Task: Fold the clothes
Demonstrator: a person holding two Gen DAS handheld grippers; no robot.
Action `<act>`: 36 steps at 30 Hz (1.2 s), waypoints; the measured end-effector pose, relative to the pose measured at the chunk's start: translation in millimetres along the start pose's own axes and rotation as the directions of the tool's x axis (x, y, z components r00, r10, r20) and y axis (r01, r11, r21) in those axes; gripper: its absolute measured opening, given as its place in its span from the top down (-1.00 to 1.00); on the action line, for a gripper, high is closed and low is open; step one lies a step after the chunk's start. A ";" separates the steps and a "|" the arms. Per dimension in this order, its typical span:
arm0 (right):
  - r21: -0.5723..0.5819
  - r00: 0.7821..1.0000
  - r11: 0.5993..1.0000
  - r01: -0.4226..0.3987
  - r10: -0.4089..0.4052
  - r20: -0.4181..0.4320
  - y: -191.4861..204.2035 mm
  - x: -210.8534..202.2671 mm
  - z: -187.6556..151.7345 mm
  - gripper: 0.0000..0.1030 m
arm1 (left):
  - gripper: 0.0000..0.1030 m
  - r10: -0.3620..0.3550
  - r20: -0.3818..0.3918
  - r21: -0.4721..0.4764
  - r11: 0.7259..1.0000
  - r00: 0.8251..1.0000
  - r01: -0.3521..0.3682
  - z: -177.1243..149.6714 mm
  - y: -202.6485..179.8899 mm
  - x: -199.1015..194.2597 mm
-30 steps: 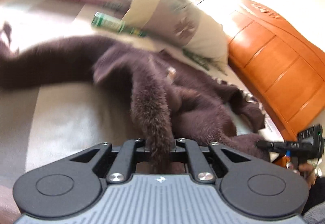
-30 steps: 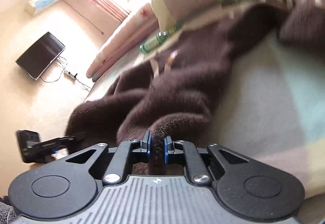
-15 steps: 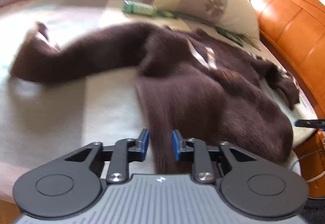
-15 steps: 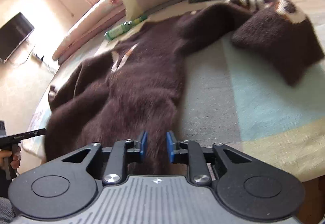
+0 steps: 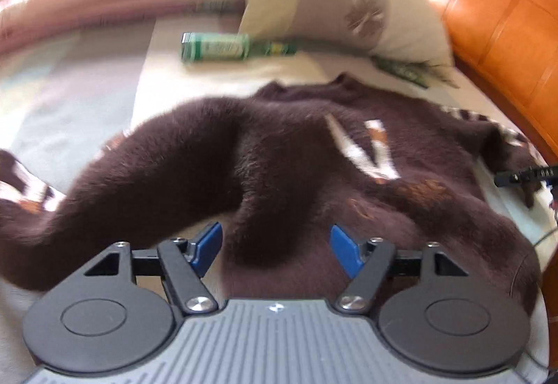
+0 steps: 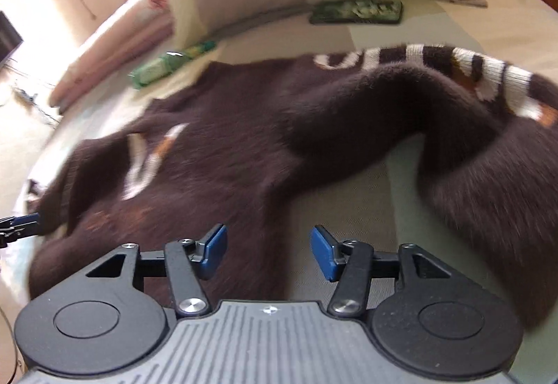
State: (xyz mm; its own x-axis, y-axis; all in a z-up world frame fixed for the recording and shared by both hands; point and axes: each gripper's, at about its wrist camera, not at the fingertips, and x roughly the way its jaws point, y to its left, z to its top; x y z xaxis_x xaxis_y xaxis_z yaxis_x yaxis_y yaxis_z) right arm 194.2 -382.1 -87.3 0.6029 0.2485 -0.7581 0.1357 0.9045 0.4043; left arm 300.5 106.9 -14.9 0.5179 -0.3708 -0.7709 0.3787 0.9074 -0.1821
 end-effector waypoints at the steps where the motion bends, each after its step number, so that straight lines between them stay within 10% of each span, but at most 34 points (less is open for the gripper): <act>1: 0.011 1.000 1.000 0.011 -0.011 -0.003 -3.6 8.2 3.8 -0.21 | -0.36 -0.006 -0.014 -0.034 0.999 1.000 0.005 4.7 5.6 10.7; 7: 0.053 0.999 0.998 -0.039 0.037 0.025 -14.8 34.8 15.6 -0.30 | -0.32 -0.053 -0.105 -0.190 0.981 0.993 0.032 22.8 34.1 71.0; 12: 0.041 0.998 0.998 0.053 -0.052 -0.040 5.4 20.2 22.8 -0.29 | -0.32 0.030 -0.082 -0.119 0.992 0.996 -0.040 23.2 22.7 60.1; 16: -0.135 0.997 0.990 -0.049 0.041 -0.060 51.2 -13.2 8.0 -0.43 | -0.36 0.061 -0.038 0.016 0.998 0.997 -0.060 14.0 0.7 22.8; 21: -0.207 0.973 0.966 -0.155 0.113 -0.201 98.3 32.1 5.8 -0.48 | -0.48 -0.212 -0.123 0.027 0.976 0.969 0.217 16.9 -25.5 42.3; 31: -0.392 0.992 0.920 0.028 -0.074 -0.105 103.5 90.9 20.1 -0.78 | -0.38 -0.058 -0.157 -0.018 0.998 0.986 0.055 43.7 -3.5 121.1; 36: -0.431 0.992 0.901 0.050 -0.093 -0.079 119.1 52.3 15.2 -0.76 | -0.35 0.047 -0.117 0.090 0.995 0.992 -0.037 43.2 -31.8 94.7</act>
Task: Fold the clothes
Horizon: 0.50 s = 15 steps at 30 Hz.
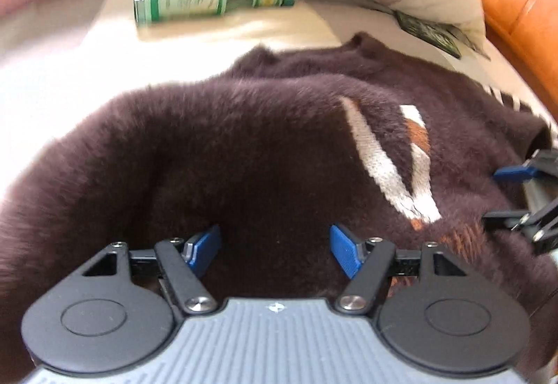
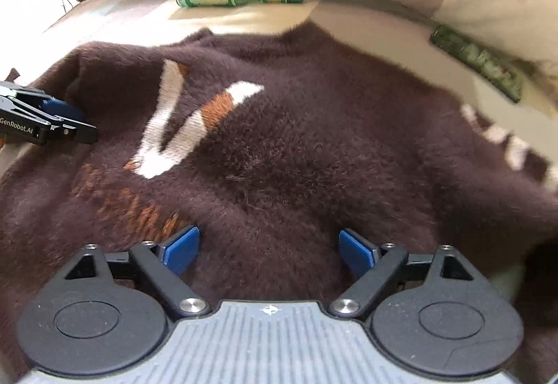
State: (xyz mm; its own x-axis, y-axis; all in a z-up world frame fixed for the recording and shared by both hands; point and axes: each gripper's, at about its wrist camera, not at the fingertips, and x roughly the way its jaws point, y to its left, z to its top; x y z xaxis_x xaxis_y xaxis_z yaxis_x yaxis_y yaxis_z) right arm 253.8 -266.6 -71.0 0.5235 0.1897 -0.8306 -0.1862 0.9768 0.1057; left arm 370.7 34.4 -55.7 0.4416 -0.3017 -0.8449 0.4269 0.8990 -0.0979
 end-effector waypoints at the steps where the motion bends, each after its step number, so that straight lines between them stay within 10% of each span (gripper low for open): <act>1: -0.020 1.000 1.000 -0.023 0.024 0.020 4.9 -16.0 -6.3 -0.76 | -0.37 0.011 0.028 0.037 0.999 1.000 -0.012 -3.7 -8.1 -12.4; 6: -0.165 0.983 0.974 -0.154 0.168 0.073 49.6 -52.7 -57.4 -0.91 | -0.53 -0.064 0.086 0.236 0.971 0.994 0.042 -62.7 -59.0 -60.6; 10: -0.251 0.995 0.964 -0.089 0.096 0.013 71.4 -24.3 -111.1 -0.91 | -0.54 -0.029 0.051 0.329 0.944 0.998 0.010 -113.3 -87.5 -52.4; 15: -0.253 0.997 0.966 -0.057 0.070 0.042 45.5 -47.5 -166.2 -0.97 | -0.61 -0.010 0.003 0.176 0.984 1.000 0.009 -169.6 -71.2 -58.8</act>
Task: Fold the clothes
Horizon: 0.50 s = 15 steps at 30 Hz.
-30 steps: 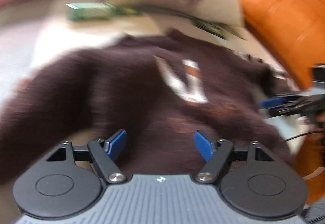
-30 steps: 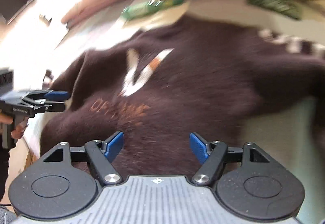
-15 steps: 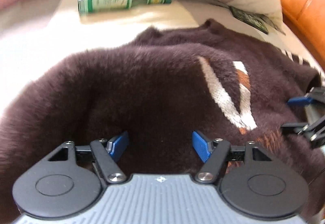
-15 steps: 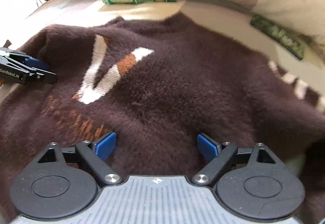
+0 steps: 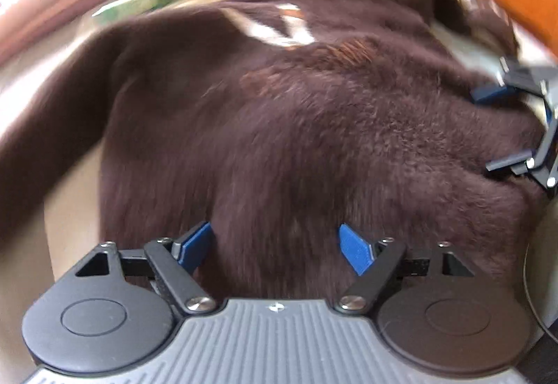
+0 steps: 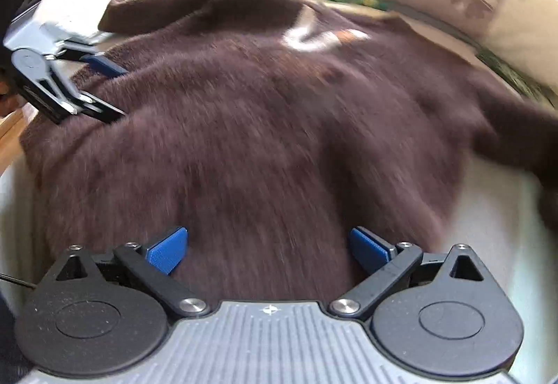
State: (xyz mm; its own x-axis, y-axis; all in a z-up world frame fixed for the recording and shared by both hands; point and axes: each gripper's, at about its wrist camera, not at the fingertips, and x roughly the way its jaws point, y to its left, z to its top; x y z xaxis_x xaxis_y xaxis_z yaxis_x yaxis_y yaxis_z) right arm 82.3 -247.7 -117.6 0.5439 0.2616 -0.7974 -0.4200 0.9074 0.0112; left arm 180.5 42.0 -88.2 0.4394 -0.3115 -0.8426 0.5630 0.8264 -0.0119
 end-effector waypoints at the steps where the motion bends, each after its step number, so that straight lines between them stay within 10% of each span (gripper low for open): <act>1: -0.009 1.000 1.000 0.012 -0.012 -0.012 -1.4 -6.2 -7.3 -0.98 | -0.63 -0.012 -0.007 -0.030 0.999 1.000 0.011 -10.6 3.8 -6.4; 6: 0.066 0.998 0.996 0.058 -0.056 -0.035 -7.2 -25.9 -10.9 -0.98 | -0.66 0.026 -0.032 0.049 0.998 0.999 -0.024 -29.4 -2.6 -26.5; 15: 0.055 0.998 0.998 -0.017 0.014 0.062 45.2 18.9 31.5 -0.99 | -0.66 0.057 0.136 0.092 0.993 0.989 -0.070 38.7 -16.1 -11.9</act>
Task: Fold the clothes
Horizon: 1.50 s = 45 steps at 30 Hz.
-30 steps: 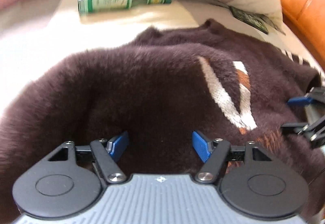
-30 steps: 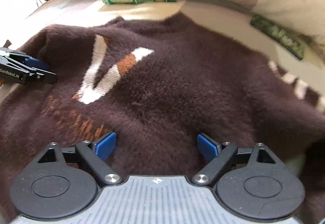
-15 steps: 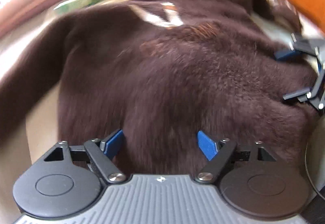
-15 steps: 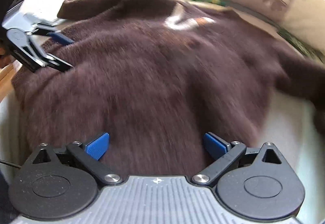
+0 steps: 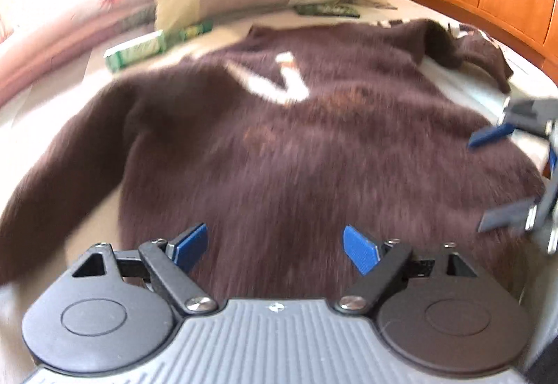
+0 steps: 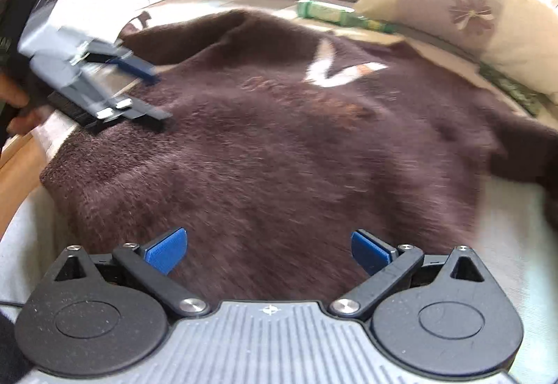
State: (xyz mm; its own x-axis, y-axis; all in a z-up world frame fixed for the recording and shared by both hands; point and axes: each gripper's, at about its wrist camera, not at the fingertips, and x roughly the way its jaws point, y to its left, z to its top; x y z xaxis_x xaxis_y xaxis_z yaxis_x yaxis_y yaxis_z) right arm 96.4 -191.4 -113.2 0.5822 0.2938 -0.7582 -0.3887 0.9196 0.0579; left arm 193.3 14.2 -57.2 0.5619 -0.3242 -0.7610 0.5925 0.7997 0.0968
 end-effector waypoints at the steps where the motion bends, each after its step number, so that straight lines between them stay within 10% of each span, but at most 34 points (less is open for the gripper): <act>1: -0.009 1.000 1.000 0.010 -0.010 0.006 1.9 4.3 -3.5 -1.00 | -0.66 0.012 0.008 0.013 1.000 1.000 -0.012 5.7 -3.7 7.7; 10: -0.021 0.999 0.999 0.046 -0.046 -0.029 -12.0 -40.6 -52.6 -1.00 | -0.83 -0.020 -0.052 -0.130 0.991 0.998 0.013 -12.7 29.7 39.1; 21: 0.299 0.983 0.954 -0.002 -0.053 0.178 -97.6 17.1 71.3 -1.00 | -0.80 -0.060 0.026 -0.190 0.980 0.998 0.064 49.6 49.7 63.9; 25: 0.450 0.982 0.885 0.122 -0.173 0.074 -143.7 63.3 79.5 -1.00 | -0.80 -0.045 0.003 -0.268 0.962 0.999 0.044 55.1 77.7 91.5; 34: 0.353 0.929 0.872 0.339 -0.370 0.021 -184.0 103.6 124.9 -1.00 | -0.80 0.050 -0.007 -0.284 0.958 0.999 -0.050 93.6 123.0 144.2; 45: 0.311 0.984 0.936 0.166 -0.178 0.011 -161.5 60.4 128.5 -1.00 | -0.80 0.030 -0.036 -0.195 0.980 0.999 -0.036 102.0 107.4 125.0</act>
State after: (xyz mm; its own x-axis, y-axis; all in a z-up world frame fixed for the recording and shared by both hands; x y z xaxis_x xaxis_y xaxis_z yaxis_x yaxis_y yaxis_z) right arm 286.1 -288.7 -84.9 0.6500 0.1279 -0.7491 -0.0448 0.9905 0.1302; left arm 386.1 8.0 -76.5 0.5582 -0.2819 -0.7803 0.4476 0.8942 -0.0029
